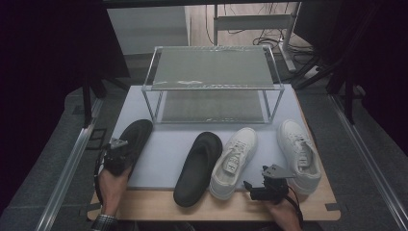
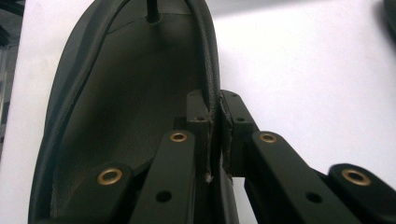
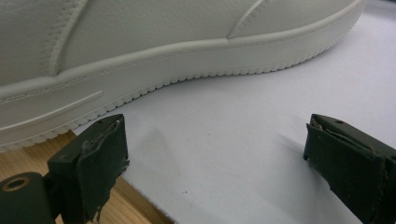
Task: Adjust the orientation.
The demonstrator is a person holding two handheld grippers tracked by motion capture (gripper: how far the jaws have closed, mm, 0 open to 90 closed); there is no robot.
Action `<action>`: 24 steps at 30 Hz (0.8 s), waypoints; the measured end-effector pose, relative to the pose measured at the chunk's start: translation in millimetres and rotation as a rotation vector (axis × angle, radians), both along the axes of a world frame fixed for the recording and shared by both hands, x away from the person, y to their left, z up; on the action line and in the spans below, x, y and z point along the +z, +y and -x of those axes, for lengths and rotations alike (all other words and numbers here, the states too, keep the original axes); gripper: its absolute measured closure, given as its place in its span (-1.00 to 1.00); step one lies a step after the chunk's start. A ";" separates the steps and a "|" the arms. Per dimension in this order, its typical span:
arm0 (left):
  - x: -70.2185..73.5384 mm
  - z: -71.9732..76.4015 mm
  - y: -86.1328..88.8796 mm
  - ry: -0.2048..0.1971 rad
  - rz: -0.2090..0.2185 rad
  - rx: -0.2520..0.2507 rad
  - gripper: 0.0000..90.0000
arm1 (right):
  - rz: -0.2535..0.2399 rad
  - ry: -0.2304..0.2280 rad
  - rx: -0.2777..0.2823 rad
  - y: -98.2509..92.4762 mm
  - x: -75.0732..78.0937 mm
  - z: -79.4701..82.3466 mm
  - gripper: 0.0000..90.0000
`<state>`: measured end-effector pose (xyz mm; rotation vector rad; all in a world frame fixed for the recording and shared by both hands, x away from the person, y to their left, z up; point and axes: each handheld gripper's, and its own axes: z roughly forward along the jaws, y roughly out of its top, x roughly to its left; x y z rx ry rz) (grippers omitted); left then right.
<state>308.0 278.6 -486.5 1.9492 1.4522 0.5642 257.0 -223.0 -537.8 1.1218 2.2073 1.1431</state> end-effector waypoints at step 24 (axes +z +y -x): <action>16.2 27.4 -21.8 -0.036 -0.003 -0.136 0.85 | 0.001 0.000 0.001 -0.1 0.0 0.0 -0.85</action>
